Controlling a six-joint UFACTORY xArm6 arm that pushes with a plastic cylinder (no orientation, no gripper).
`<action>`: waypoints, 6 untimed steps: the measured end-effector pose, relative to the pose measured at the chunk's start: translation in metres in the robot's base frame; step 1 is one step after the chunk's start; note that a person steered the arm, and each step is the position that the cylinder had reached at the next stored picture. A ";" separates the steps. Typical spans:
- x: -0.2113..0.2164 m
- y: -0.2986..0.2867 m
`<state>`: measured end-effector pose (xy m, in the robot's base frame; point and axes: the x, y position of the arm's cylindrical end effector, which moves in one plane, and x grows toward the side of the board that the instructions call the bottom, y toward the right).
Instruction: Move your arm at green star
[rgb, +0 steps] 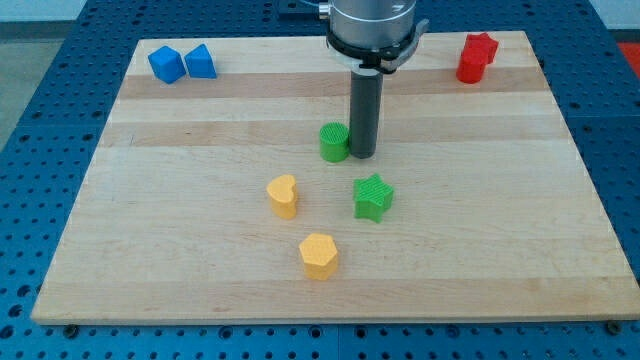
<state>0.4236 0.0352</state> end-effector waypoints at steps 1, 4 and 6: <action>0.013 0.026; 0.095 0.078; 0.104 0.062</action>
